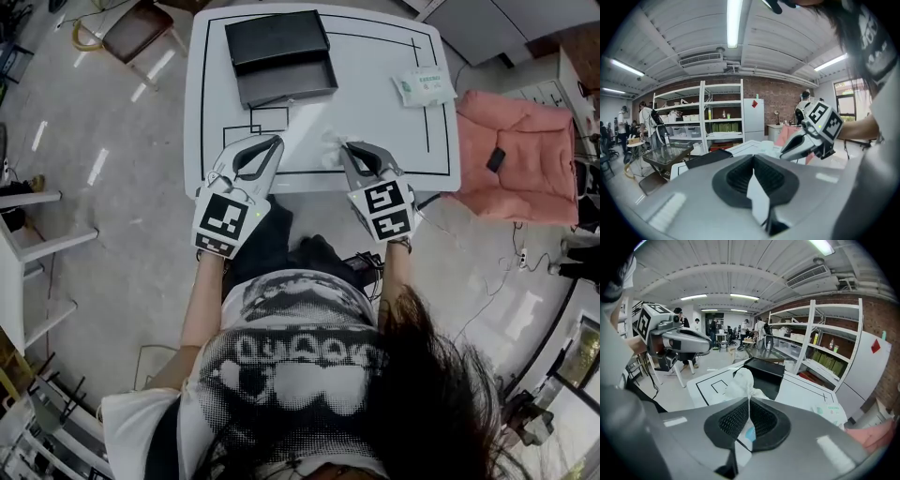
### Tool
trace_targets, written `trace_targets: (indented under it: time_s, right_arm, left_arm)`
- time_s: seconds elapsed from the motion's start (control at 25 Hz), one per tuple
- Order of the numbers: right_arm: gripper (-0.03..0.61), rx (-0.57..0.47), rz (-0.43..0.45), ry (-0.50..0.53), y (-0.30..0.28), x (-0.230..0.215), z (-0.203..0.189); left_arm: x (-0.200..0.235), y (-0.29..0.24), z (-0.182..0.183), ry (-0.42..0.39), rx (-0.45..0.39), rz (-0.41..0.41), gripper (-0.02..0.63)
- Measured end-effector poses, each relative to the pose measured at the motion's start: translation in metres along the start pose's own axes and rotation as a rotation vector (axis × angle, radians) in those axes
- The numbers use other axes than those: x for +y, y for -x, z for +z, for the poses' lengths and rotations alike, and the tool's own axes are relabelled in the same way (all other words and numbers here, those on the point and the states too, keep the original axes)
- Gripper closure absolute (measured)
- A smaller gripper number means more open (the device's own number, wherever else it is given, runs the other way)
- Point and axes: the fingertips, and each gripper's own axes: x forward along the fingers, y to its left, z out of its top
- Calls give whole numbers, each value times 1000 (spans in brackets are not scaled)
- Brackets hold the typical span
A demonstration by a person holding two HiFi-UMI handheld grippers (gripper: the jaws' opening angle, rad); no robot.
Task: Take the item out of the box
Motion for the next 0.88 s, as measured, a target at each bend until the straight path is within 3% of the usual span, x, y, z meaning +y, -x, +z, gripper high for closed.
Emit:
trace_targets:
  time_s: [0.4, 0.88]
  right_arm:
    - [566, -88, 18, 11, 89, 8, -53]
    - [566, -218, 44, 26, 160, 33, -74]
  left_arm:
    - [-102, 22, 14, 17, -27, 71, 614]
    - [-184, 58, 12, 4, -11, 123, 614]
